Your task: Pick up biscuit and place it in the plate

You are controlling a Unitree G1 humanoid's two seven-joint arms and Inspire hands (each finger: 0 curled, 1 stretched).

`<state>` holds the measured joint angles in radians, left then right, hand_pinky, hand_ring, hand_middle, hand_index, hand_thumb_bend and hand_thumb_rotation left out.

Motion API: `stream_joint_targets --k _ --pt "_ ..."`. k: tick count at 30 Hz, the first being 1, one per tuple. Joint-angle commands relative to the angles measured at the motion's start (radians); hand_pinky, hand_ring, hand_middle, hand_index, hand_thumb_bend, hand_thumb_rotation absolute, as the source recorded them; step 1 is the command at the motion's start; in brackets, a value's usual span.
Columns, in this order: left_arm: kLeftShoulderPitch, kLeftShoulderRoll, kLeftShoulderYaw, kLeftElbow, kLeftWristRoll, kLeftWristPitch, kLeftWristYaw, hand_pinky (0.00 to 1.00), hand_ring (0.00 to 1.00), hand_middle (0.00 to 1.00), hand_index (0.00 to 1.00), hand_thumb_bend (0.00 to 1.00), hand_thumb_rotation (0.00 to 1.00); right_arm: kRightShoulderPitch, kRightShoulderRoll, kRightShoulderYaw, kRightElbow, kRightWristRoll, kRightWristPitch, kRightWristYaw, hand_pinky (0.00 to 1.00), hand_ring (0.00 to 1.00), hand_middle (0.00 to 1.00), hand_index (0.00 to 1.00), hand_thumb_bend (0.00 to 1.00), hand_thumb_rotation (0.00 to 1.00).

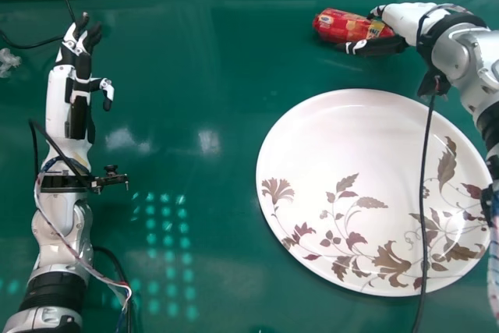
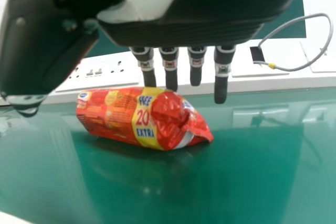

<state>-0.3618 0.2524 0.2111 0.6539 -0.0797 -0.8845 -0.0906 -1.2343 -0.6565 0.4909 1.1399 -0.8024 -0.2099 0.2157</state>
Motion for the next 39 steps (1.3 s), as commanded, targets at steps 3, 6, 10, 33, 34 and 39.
stream_joint_targets --k 3,6,10,33,34,39 --pt "0.146 -0.058 -0.02 0.079 0.035 -0.018 0.019 0.0 1.0 0.97 1.0 1.0 0.85 -0.026 0.02 0.019 0.03 -0.005 0.002 -0.012 0.8 0.93 0.98 0.99 1.0 0.67" --pt "0.145 -0.057 -0.019 0.082 0.039 -0.021 0.025 0.0 1.0 0.96 1.0 1.0 0.85 -0.023 0.022 0.019 0.036 -0.001 0.003 -0.019 0.78 0.92 0.97 0.98 1.0 0.67" --pt "0.152 -0.058 -0.019 0.065 0.021 -0.006 0.008 0.0 1.0 0.96 1.0 1.0 0.84 -0.025 0.027 0.016 0.043 0.003 0.013 -0.019 0.78 0.92 0.97 0.98 1.0 0.65" --pt "0.2 -0.052 -0.013 -0.03 -0.01 0.061 -0.018 0.0 1.0 0.99 1.0 1.0 0.83 -0.075 0.037 0.066 0.105 -0.022 0.075 -0.022 0.88 0.96 0.99 0.98 1.0 0.62" --pt "0.201 -0.051 -0.012 -0.029 -0.011 0.059 -0.019 0.0 1.0 0.98 1.0 1.0 0.83 -0.076 0.037 0.068 0.107 -0.024 0.074 -0.024 0.89 0.96 0.99 0.98 1.0 0.63" --pt "0.208 -0.048 -0.005 -0.031 -0.006 0.057 -0.01 0.0 1.0 0.97 1.0 1.0 0.83 -0.077 0.045 0.071 0.117 -0.02 0.084 -0.027 0.9 0.95 0.98 0.98 1.0 0.61"
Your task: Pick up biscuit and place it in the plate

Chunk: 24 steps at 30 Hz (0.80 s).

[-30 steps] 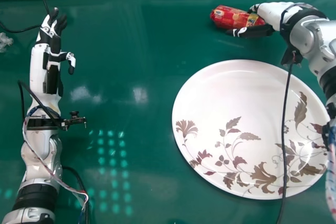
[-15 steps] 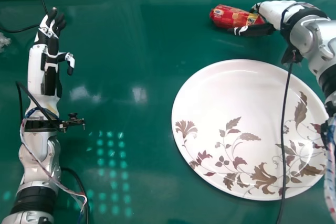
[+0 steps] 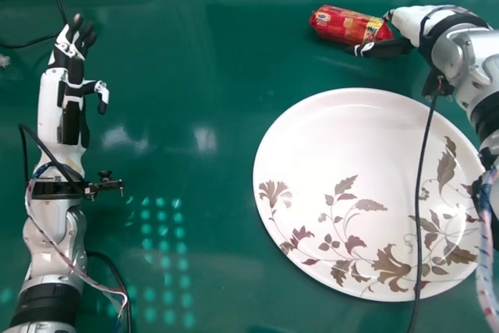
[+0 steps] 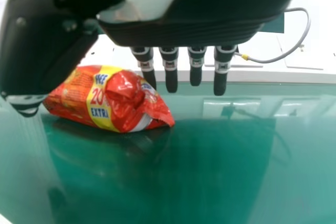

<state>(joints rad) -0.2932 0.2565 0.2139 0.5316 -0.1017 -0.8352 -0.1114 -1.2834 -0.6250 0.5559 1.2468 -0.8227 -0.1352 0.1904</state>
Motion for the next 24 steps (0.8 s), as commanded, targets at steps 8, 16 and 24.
stream_joint_targets --k 8,16,24 --pt "0.147 -0.042 -0.004 0.088 0.028 -0.013 0.02 0.0 1.0 0.96 1.0 1.0 0.83 -0.036 0.028 0.034 0.023 -0.029 0.033 -0.008 0.8 0.9 0.96 0.96 1.0 0.61" --pt "0.172 -0.042 -0.007 0.051 0.054 0.002 0.051 0.0 1.0 0.98 1.0 1.0 0.85 -0.049 0.051 0.044 0.033 -0.036 0.078 -0.011 0.7 0.86 0.95 0.94 1.0 0.54" --pt "0.196 -0.05 -0.012 -0.003 0.034 0.044 0.047 0.0 1.0 0.99 1.0 1.0 0.84 -0.021 0.042 0.066 0.023 -0.067 0.046 -0.218 0.21 0.36 0.47 0.58 0.53 0.01"
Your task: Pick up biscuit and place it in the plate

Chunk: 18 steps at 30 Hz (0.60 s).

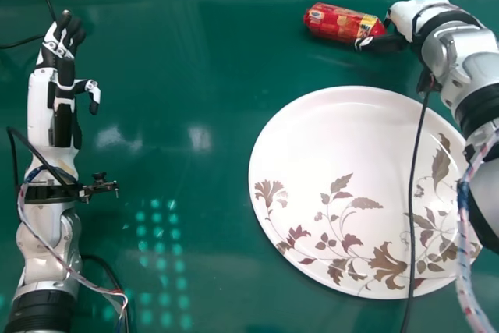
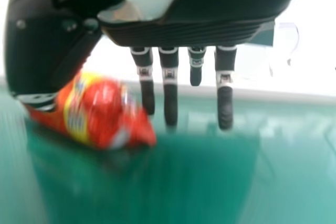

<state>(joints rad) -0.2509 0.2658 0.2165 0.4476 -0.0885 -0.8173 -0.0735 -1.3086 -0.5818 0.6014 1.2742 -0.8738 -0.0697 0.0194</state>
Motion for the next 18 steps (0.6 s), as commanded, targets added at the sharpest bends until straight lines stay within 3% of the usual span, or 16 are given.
stream_joint_targets --k 1,3,4,18 --pt "0.156 -0.06 -0.016 0.073 0.021 0.033 0.01 0.0 1.0 0.98 1.0 1.0 0.84 0.005 -0.004 0.031 -0.002 -0.028 -0.024 -0.068 0.17 0.36 0.45 0.55 0.52 0.0" --pt "0.16 -0.059 -0.016 0.065 0.025 0.041 0.013 0.0 1.0 0.98 1.0 1.0 0.84 0.007 -0.007 0.041 0.005 -0.042 -0.028 -0.111 0.11 0.2 0.47 0.5 0.53 0.0" --pt "0.159 -0.058 -0.016 0.069 0.024 0.037 0.011 0.0 1.0 0.99 1.0 1.0 0.84 0.007 -0.008 0.044 0.007 -0.045 -0.031 -0.126 0.11 0.19 0.47 0.49 0.53 0.0" --pt "0.148 -0.06 -0.018 0.086 0.04 0.022 0.022 0.0 1.0 0.98 1.0 1.0 0.85 -0.01 -0.02 0.078 0.022 -0.066 -0.049 -0.15 0.13 0.19 0.47 0.48 0.52 0.0"
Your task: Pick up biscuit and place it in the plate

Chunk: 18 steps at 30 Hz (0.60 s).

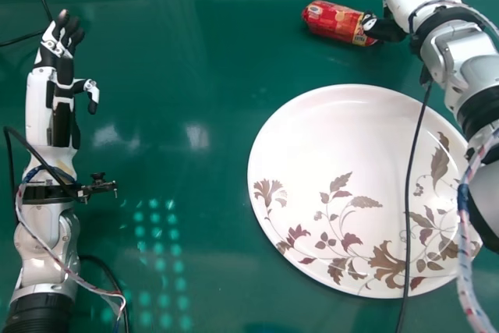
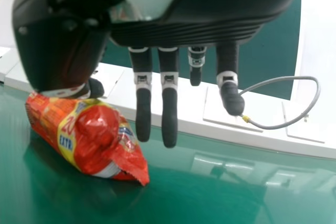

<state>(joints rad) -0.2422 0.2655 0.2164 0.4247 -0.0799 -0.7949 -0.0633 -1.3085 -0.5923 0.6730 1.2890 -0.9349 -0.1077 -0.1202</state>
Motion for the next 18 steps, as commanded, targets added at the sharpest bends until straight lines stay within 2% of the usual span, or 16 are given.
stream_joint_targets --k 1,3,6,11,13,14,16,17,18 --pt "0.137 -0.059 -0.018 0.113 0.032 -0.005 0.01 0.0 1.0 0.98 1.0 1.0 0.85 -0.011 -0.01 0.005 0.007 -0.003 -0.01 -0.007 0.13 0.19 0.47 0.48 0.52 0.0" --pt "0.128 -0.057 -0.018 0.131 0.024 -0.019 0.0 0.0 1.0 0.98 1.0 1.0 0.85 -0.014 -0.011 0.003 0.008 0.0 -0.011 -0.001 0.13 0.2 0.47 0.48 0.52 0.0" --pt "0.133 -0.066 -0.022 0.106 0.023 0.002 0.007 0.0 1.0 0.99 1.0 1.0 0.84 -0.014 -0.009 -0.002 0.008 0.006 -0.008 0.0 0.11 0.17 0.47 0.48 0.52 0.0" --pt "0.106 -0.056 -0.017 0.177 0.035 -0.063 0.006 0.0 1.0 0.99 1.0 1.0 0.86 -0.009 -0.006 -0.01 0.007 0.014 -0.01 -0.019 0.09 0.15 0.47 0.48 0.52 0.0" --pt "0.093 -0.055 -0.015 0.199 0.031 -0.08 0.003 0.0 1.0 0.96 1.0 1.0 0.86 -0.011 -0.003 -0.021 0.006 0.028 -0.012 -0.016 0.1 0.15 0.4 0.49 0.52 0.0" --pt "0.09 -0.056 -0.015 0.205 0.029 -0.083 0.003 0.0 1.0 0.96 1.0 1.0 0.86 -0.016 0.001 -0.025 0.007 0.033 -0.007 -0.003 0.13 0.2 0.4 0.5 0.52 0.0" --pt "0.085 -0.056 -0.015 0.217 0.028 -0.093 0.002 0.0 1.0 0.96 1.0 1.0 0.86 -0.026 0.004 -0.021 0.01 0.032 -0.002 0.014 0.29 0.4 0.45 0.52 0.52 0.0" --pt "0.085 -0.056 -0.015 0.221 0.027 -0.097 0.001 0.0 1.0 0.97 1.0 1.0 0.86 -0.03 0.005 -0.018 0.01 0.03 0.0 0.018 0.39 0.51 0.57 0.63 0.62 0.14" --pt "0.087 -0.057 -0.015 0.218 0.023 -0.093 -0.001 0.0 1.0 0.97 1.0 1.0 0.86 -0.033 0.005 -0.017 0.011 0.03 0.001 0.024 0.44 0.57 0.63 0.69 0.67 0.22"
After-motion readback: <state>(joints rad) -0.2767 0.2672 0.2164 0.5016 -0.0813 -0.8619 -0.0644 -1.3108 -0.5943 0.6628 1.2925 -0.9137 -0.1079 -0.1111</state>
